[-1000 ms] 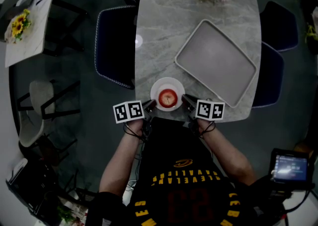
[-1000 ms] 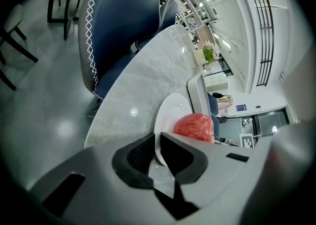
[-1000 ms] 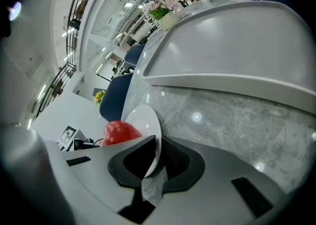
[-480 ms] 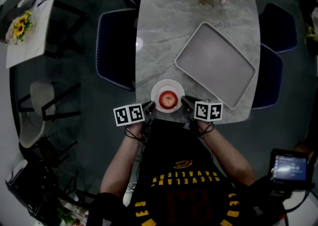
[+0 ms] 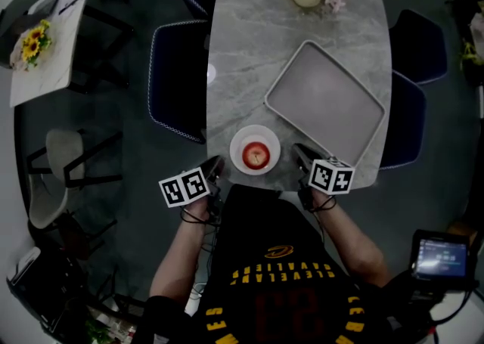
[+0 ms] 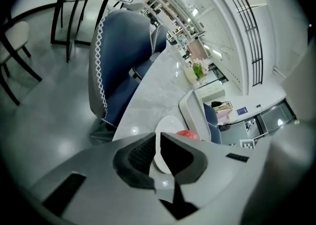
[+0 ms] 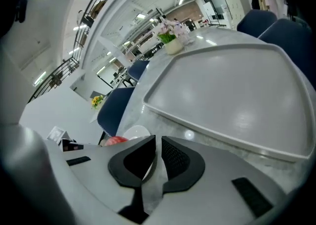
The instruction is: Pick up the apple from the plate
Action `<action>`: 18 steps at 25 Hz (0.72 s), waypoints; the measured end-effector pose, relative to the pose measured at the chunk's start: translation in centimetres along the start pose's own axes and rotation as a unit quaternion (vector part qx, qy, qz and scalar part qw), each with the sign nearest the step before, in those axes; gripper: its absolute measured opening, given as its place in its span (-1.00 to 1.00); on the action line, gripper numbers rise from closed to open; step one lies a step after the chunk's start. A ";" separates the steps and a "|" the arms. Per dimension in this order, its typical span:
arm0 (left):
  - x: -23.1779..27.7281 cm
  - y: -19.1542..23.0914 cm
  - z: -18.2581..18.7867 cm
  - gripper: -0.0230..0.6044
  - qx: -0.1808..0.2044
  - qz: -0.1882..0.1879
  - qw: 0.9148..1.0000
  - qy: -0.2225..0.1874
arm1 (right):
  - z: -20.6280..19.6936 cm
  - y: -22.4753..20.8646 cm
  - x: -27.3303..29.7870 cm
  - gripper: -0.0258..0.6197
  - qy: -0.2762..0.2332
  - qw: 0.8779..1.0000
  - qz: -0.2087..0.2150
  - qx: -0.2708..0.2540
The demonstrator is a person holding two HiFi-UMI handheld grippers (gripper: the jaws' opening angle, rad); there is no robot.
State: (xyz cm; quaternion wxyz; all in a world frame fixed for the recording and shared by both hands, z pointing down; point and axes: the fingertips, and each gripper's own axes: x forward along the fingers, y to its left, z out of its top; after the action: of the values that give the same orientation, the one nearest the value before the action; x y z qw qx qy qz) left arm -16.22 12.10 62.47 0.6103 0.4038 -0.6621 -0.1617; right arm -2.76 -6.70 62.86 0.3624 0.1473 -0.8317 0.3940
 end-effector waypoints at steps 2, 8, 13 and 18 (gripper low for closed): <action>-1.0 -1.2 1.2 -0.83 0.031 0.000 0.999 -0.033 | 1.3 1.0 -1.2 -0.78 -0.026 0.999 0.015 -0.023; -6.1 -8.2 3.1 -0.93 0.173 0.001 0.976 -0.135 | 4.3 7.6 -6.7 -0.90 -0.104 0.985 0.090 -0.106; -9.6 -15.7 1.2 -0.93 0.267 -0.016 0.942 -0.203 | 5.4 12.1 -12.5 -0.90 -0.170 0.960 0.119 -0.186; -12.4 -23.3 -3.5 -0.93 0.312 -0.060 0.915 -0.249 | 5.1 14.6 -19.6 -0.90 -0.239 0.929 0.139 -0.245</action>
State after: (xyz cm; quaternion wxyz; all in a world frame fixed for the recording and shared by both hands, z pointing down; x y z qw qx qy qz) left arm -5.94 7.67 38.29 0.2576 0.5590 -0.7842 -0.0784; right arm 0.65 -1.92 38.55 0.1195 0.0268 -0.9765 0.1772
